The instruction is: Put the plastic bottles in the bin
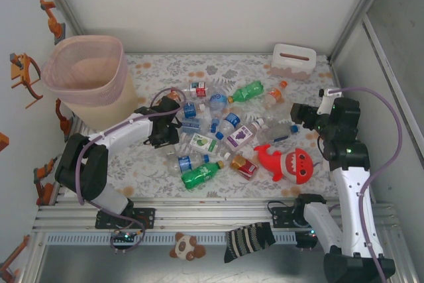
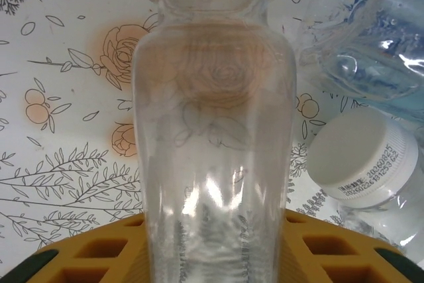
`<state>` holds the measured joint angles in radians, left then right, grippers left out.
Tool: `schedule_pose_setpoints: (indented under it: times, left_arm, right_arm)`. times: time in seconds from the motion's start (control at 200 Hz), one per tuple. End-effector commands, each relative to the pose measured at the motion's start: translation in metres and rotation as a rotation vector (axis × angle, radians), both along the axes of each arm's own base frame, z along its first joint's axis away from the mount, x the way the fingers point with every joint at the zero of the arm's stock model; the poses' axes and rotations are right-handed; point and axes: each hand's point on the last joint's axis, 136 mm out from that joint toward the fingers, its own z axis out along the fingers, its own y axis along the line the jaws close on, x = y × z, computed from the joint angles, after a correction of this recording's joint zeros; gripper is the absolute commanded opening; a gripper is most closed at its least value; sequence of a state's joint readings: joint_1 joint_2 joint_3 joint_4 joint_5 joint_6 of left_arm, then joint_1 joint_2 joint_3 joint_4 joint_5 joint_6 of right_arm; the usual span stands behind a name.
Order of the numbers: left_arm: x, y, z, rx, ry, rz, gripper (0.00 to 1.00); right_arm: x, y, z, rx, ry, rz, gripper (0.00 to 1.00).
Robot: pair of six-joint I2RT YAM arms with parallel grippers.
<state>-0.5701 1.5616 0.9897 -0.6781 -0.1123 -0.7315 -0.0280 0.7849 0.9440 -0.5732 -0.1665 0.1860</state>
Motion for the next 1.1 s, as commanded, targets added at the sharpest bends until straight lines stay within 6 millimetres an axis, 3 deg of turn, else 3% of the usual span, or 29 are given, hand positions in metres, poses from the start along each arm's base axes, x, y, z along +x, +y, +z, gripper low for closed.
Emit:
schedule_pose_setpoints:
  times: [0.0,0.195,0.396,0.841,1.097]
  left_arm:
    - [-0.003,0.004,0.008,0.024,-0.01,-0.005,0.41]
    - [0.001,0.009,0.035,0.052,-0.053,-0.061,0.38]
    - [0.006,0.004,0.079,0.029,-0.152,-0.192,0.35]
    - [0.017,0.007,0.217,0.058,-0.435,-0.427,0.34]
    - [0.034,0.03,0.282,0.121,-0.554,-0.44,0.34]
  right_arm:
    - [-0.005,0.001,0.001,-0.017,-0.005,0.007,0.82]
    - [-0.007,0.001,0.002,-0.019,-0.009,0.005,0.82]
    - [-0.006,0.0,0.004,-0.017,-0.015,0.003,0.82]
    - [-0.004,0.002,0.016,-0.014,-0.037,0.009,0.82]
    - [-0.002,0.003,0.021,-0.012,-0.044,0.014,0.82]
